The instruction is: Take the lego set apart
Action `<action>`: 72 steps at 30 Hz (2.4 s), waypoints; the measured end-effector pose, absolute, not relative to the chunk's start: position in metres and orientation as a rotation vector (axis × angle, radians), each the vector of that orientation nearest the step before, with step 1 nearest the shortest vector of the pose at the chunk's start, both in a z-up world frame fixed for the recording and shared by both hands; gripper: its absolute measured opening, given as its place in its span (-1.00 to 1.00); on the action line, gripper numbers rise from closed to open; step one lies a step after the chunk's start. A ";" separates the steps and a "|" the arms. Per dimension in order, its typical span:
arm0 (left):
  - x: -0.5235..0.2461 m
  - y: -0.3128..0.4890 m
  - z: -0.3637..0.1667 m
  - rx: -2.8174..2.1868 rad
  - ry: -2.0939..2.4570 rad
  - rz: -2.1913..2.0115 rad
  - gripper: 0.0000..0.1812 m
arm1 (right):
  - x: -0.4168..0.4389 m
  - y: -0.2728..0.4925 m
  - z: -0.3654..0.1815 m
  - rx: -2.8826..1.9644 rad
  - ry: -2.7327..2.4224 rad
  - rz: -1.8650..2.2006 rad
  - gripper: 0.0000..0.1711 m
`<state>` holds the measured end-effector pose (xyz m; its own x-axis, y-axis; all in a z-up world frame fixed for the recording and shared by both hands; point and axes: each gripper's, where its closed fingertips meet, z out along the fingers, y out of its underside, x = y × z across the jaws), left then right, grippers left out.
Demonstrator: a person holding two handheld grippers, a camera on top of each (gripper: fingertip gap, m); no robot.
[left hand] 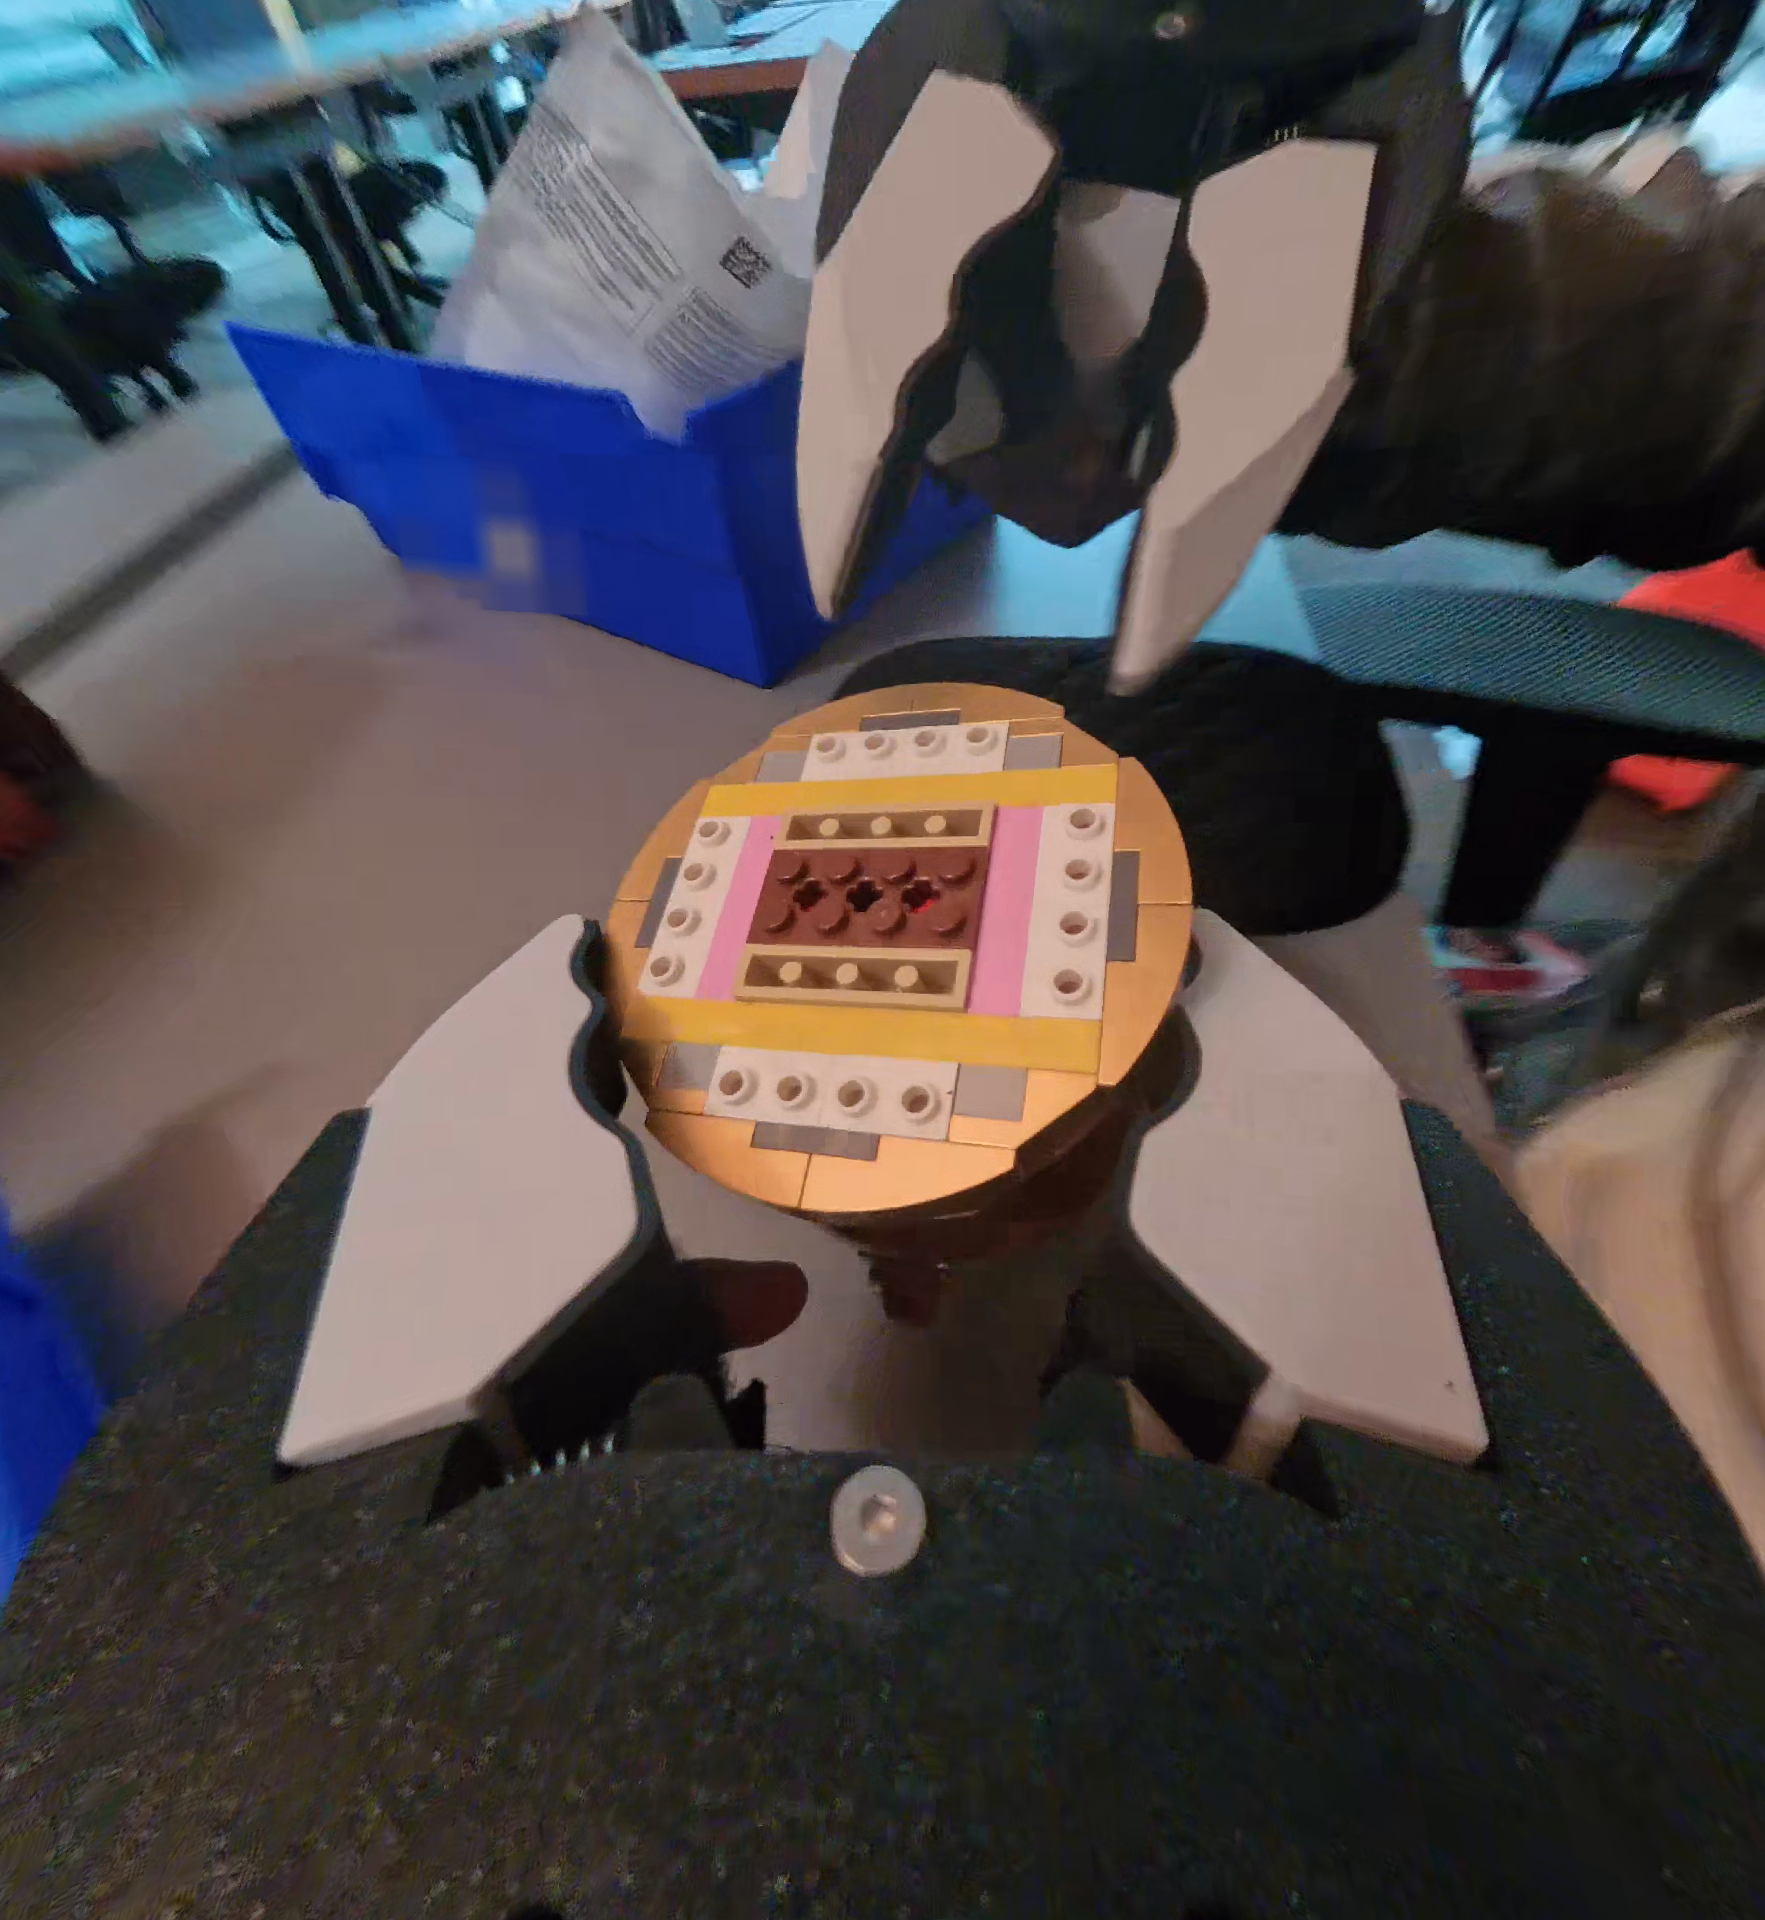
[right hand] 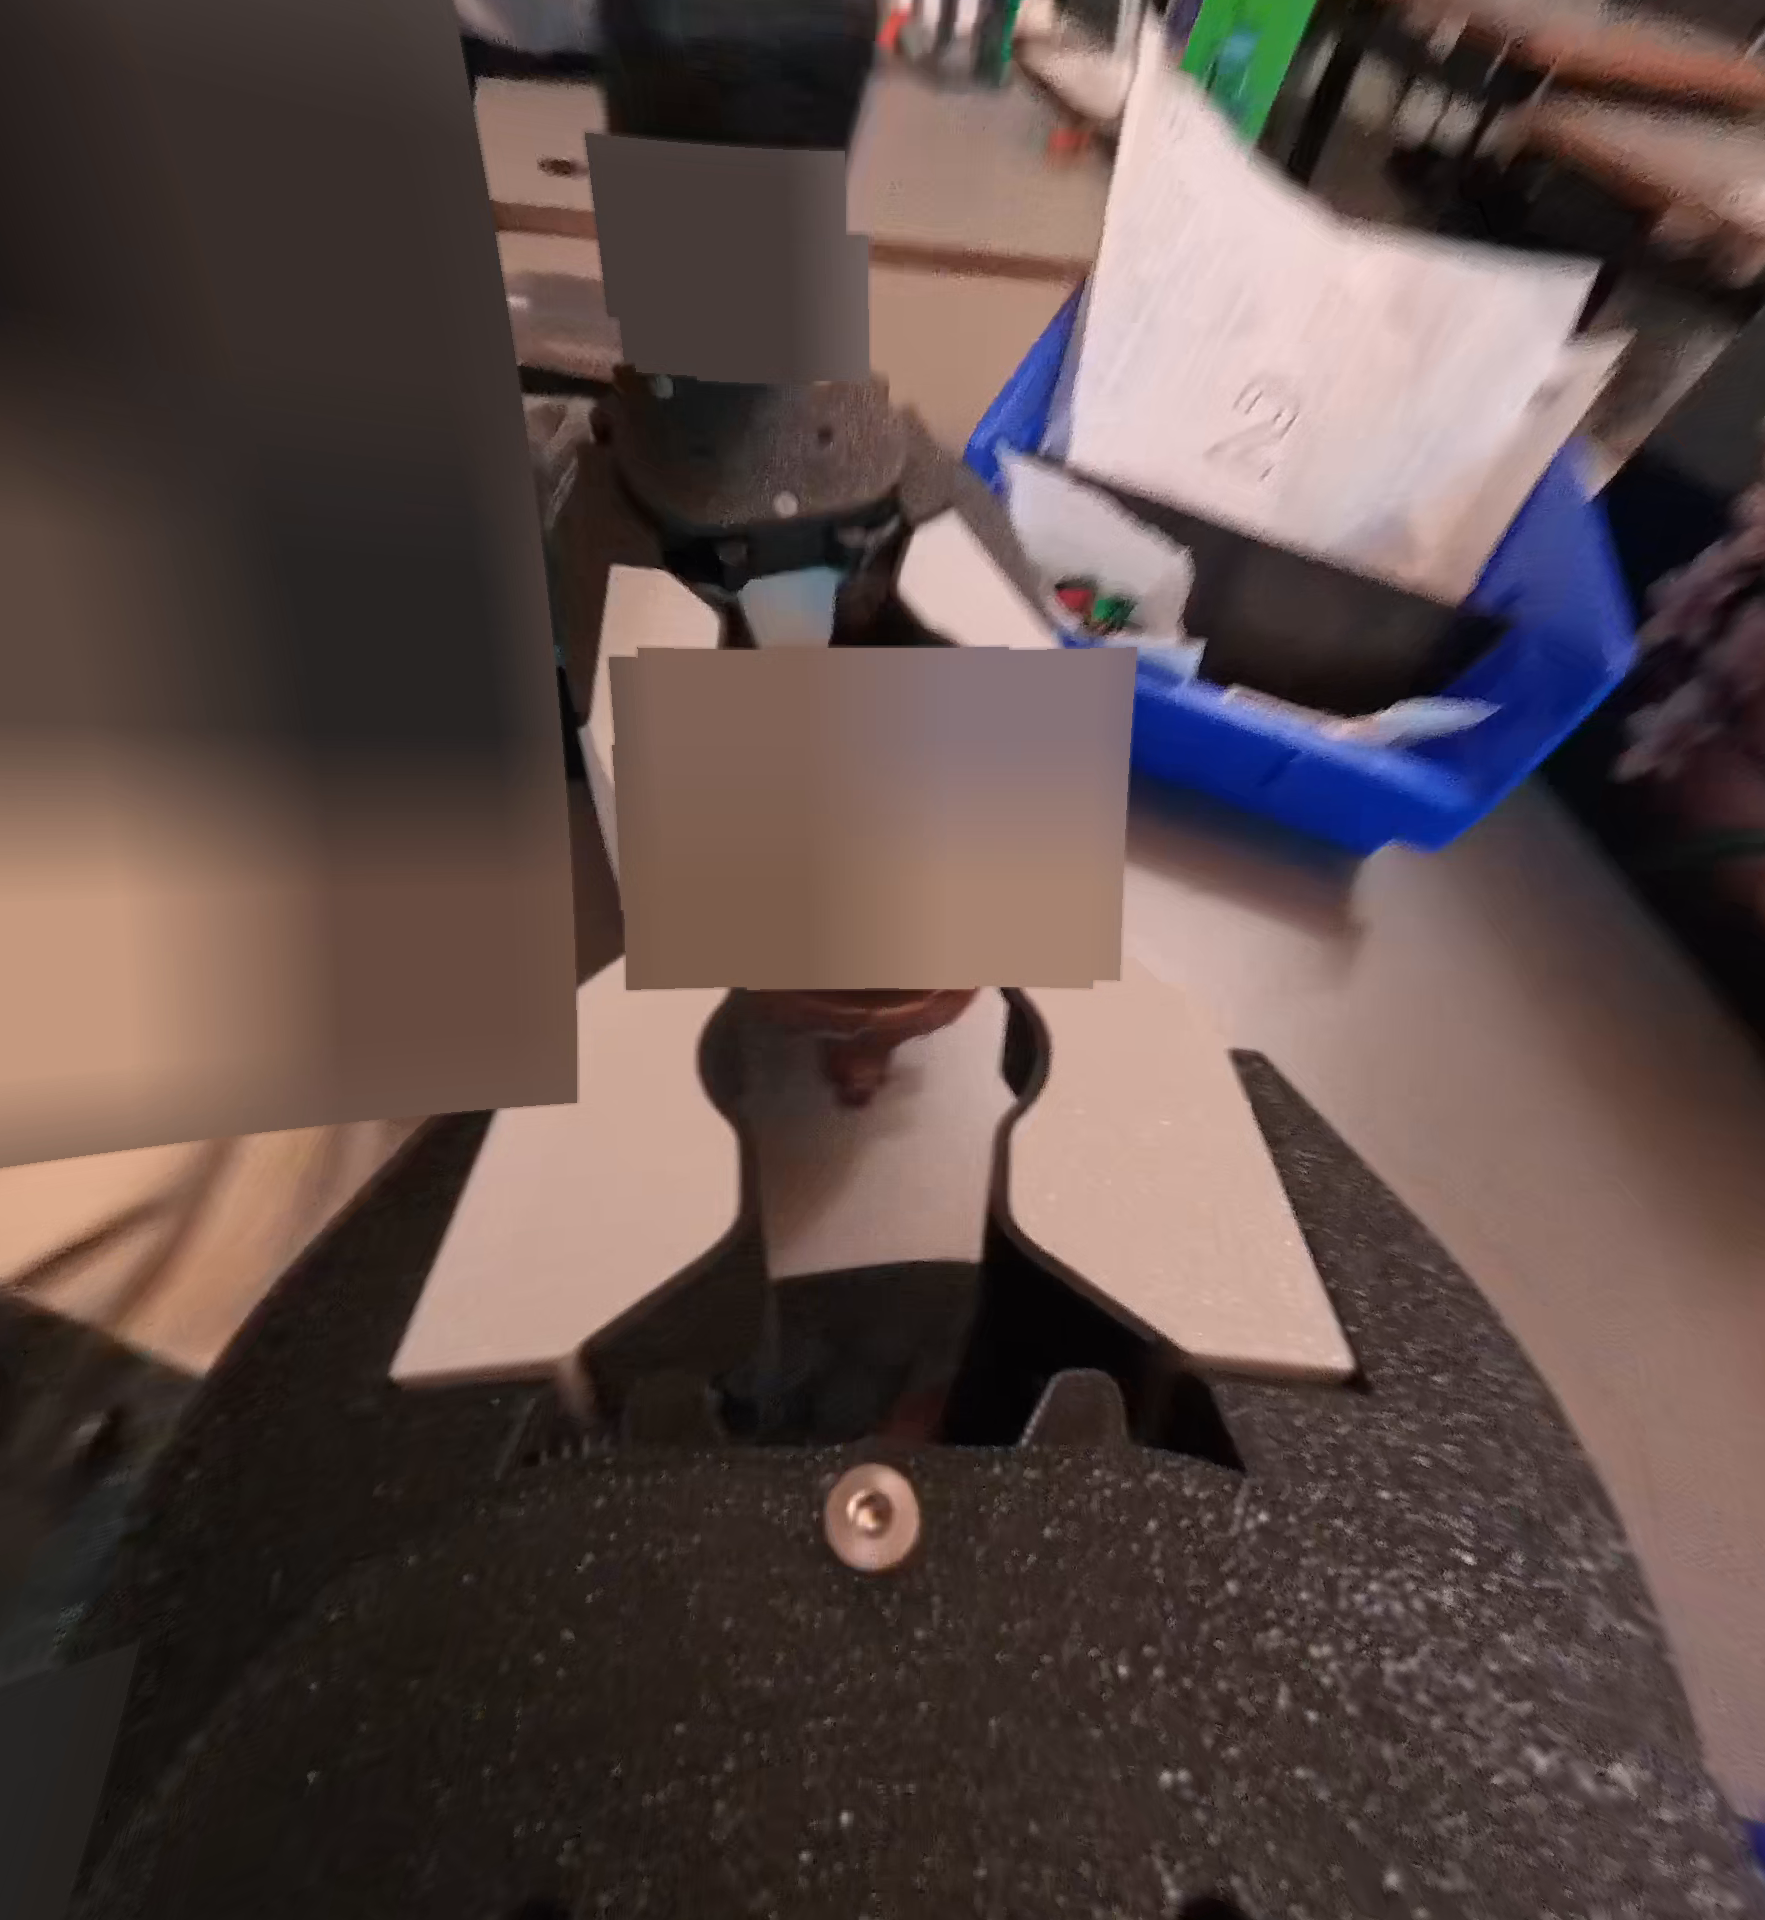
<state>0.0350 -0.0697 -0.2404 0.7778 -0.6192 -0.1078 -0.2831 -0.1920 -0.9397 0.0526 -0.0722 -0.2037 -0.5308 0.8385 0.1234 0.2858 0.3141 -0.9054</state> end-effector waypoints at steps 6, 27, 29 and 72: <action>0.042 -0.068 -0.264 -1.855 0.852 -0.236 0.10 | 0.053 -0.081 -0.242 -1.108 -2.069 1.130 -0.16; 0.003 -0.116 -0.196 -1.773 0.375 -0.415 0.35 | 0.073 -0.079 -0.179 -1.193 -1.592 1.517 -0.20; 0.002 -0.126 -0.207 -1.833 0.370 -0.351 0.18 | 0.080 -0.083 -0.195 -1.212 -1.641 1.460 -0.09; 0.005 -0.126 -0.235 -1.887 0.332 -0.280 -0.46 | 0.057 -0.082 -0.253 -1.280 -1.863 1.089 0.36</action>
<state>0.0049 -0.1260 -0.2352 0.9317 -0.3619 0.0309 -0.0920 -0.3173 -0.9439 0.0565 -0.0824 -0.2532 -0.3365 0.9409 0.0388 0.4280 0.1895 -0.8837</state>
